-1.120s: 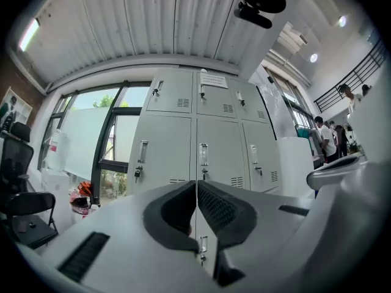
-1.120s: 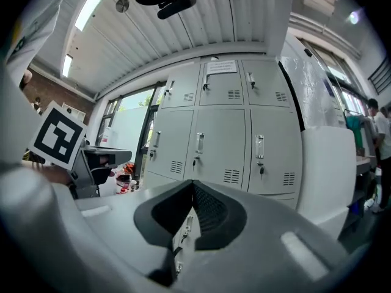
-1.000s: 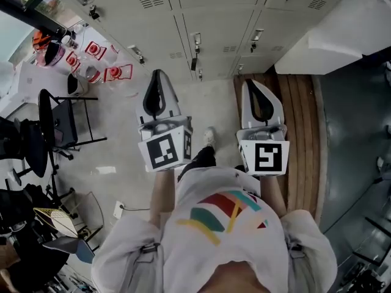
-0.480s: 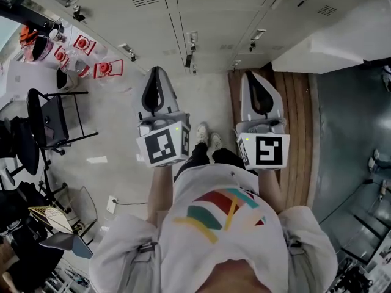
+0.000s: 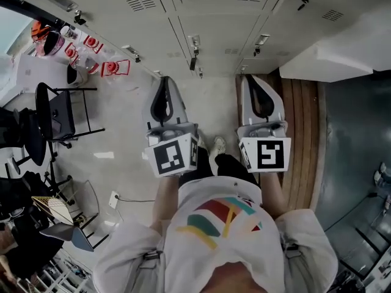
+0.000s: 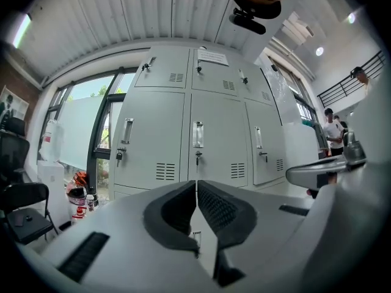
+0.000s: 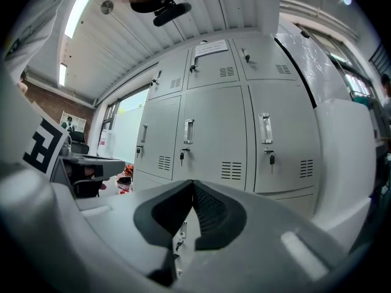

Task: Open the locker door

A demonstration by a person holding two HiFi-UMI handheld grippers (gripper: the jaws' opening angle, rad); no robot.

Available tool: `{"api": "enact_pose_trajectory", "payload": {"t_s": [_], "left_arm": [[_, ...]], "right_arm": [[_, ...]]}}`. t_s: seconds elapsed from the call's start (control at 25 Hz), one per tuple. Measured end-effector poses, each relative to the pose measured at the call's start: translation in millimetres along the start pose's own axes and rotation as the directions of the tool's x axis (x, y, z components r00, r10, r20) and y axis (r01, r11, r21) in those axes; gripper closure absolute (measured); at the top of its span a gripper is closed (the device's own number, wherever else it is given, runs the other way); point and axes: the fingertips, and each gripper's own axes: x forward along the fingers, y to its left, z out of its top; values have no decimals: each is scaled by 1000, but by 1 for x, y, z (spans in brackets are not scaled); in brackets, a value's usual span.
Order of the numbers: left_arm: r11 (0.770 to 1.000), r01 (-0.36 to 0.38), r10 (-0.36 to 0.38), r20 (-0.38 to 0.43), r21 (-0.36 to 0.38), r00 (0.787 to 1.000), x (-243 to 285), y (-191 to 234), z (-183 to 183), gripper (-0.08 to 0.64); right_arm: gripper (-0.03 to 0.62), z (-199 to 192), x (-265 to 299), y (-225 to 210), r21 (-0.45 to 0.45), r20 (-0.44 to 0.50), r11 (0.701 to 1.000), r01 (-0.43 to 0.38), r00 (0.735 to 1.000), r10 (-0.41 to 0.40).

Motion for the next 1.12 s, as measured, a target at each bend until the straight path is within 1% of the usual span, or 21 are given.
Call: {"api": "enact_pose_trajectory", "payload": {"t_s": [0.16, 0.28, 0.36, 0.44, 0.48, 0.56, 0.64, 0.72, 0.8, 0.88, 0.92, 1.04, 1.12], "left_arm": [[999, 42, -42, -7, -1, 999, 8, -13, -8, 540], [998, 68, -68, -9, 4, 998, 13, -15, -13, 538], [997, 73, -73, 3, 16, 997, 18, -9, -13, 540], [997, 75, -76, 20, 27, 997, 23, 0, -12, 540], [996, 77, -78, 25, 34, 997, 26, 5, -13, 540], [995, 85, -86, 25, 55, 996, 34, 16, -21, 539], [990, 112, -114, 15, 81, 993, 45, 23, -37, 540], [987, 138, -138, -2, 78, 990, 55, 28, -64, 538], [989, 144, -143, -29, 18, 989, 63, 34, -102, 538], [990, 135, -137, -46, -47, 989, 73, 42, -145, 538], [990, 131, -134, -47, -58, 990, 77, 45, -168, 540], [994, 108, -110, -42, -33, 993, 85, 54, -238, 538], [996, 92, -93, -25, -16, 995, 90, 63, -283, 538]], "right_arm": [[588, -6, 0, -10, 7, -6, 999, 40, 999, -40], [588, -14, 0, -9, 8, -18, 999, 47, 999, -47], [588, -18, 8, -5, 40, -14, 999, 31, 999, -31], [588, -22, 18, 2, 73, -4, 997, -5, 1000, 5], [588, -23, 23, 6, 76, 3, 997, -21, 1000, 21], [588, -27, 36, 12, 53, 17, 998, -36, 999, 35], [588, -34, 50, 17, 26, 32, 999, -34, 999, 34], [588, -47, 64, 24, 4, 45, 999, -33, 998, 33], [588, -69, 75, 29, -5, 48, 999, -34, 998, 34], [588, -104, 86, 32, -10, 49, 999, -33, 998, 34], [588, -126, 92, 33, -13, 48, 999, -31, 998, 32], [588, -202, 105, 35, -13, 30, 1000, -24, 999, 25], [588, -252, 114, 34, -2, 45, 1000, -17, 999, 17]]}}
